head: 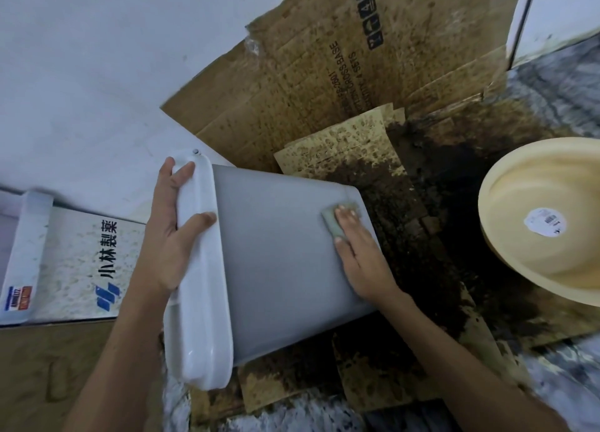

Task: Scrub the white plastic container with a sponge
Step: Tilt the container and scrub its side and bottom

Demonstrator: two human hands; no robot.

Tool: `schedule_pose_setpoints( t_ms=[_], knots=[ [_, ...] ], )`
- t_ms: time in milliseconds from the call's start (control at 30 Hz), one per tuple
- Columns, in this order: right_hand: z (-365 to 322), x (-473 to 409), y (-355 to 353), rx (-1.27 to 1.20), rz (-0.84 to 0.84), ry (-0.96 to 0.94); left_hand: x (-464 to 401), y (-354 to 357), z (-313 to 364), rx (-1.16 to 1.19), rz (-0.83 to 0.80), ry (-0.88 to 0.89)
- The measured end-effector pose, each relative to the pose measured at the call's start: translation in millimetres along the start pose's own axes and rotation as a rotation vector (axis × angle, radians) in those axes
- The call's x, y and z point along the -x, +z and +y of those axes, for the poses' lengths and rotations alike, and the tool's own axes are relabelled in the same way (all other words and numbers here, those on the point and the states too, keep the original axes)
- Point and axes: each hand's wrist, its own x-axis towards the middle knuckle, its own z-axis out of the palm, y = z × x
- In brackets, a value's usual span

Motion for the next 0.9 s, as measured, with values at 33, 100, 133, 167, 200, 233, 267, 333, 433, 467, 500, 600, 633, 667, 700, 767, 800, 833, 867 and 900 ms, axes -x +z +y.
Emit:
schedule_pose_setpoints(
  t_ms=[33,100,133,167,200,233,267,333,433,467,500,600,633,667,700,767,800,833,867,900],
  knots=[
    [8,-1,-3,-0.001,0.027,0.05,0,0,0,-0.007,-0.001,0.001],
    [16,-18,-8,-0.002,0.067,0.146,-1,1,2,0.005,-0.001,0.004],
    [14,-31,-10,-0.015,0.083,0.192,-1,1,5,0.026,0.004,0.01],
    [8,-44,-11,-0.037,0.099,0.233,-1,1,7,0.029,0.022,0.016],
    [0,-54,-10,-0.063,0.117,0.256,-1,1,9,-0.002,0.064,0.019],
    [-10,-60,-8,-0.083,0.13,0.24,0,0,12,-0.062,0.12,0.006],
    [-21,-60,-5,-0.095,0.128,0.185,2,0,14,-0.109,0.176,-0.028],
    [-41,-42,4,-0.1,0.087,0.038,5,-1,18,-0.097,0.222,-0.106],
    [-59,10,19,-0.111,0.038,-0.076,17,-2,18,-0.104,0.16,-0.096],
    [-61,28,22,-0.122,0.038,-0.074,25,-3,16,-0.124,0.134,-0.078],
    [-61,45,24,-0.138,0.045,-0.063,34,-6,14,-0.136,0.113,-0.067],
    [-57,77,26,-0.234,0.101,0.01,73,-12,4,-0.108,0.079,-0.043],
    [-57,83,26,-0.253,0.122,0.037,86,-13,1,-0.115,0.085,-0.03],
    [-57,86,27,-0.258,0.138,0.058,97,-12,-2,-0.133,0.103,-0.009],
    [-59,87,28,-0.253,0.147,0.077,105,-11,-6,-0.146,0.131,0.01],
    [-68,86,34,-0.244,0.146,0.102,114,-9,-11,-0.125,0.171,-0.008],
    [-75,84,39,-0.24,0.139,0.097,115,-10,-13,-0.101,0.174,-0.035],
    [-83,82,45,-0.23,0.128,0.082,115,-12,-14,-0.07,0.17,-0.065],
    [-91,79,51,-0.211,0.12,0.063,114,-14,-14,-0.038,0.159,-0.087],
    [-100,74,56,-0.184,0.118,0.043,113,-17,-14,-0.016,0.146,-0.092]
  ],
)
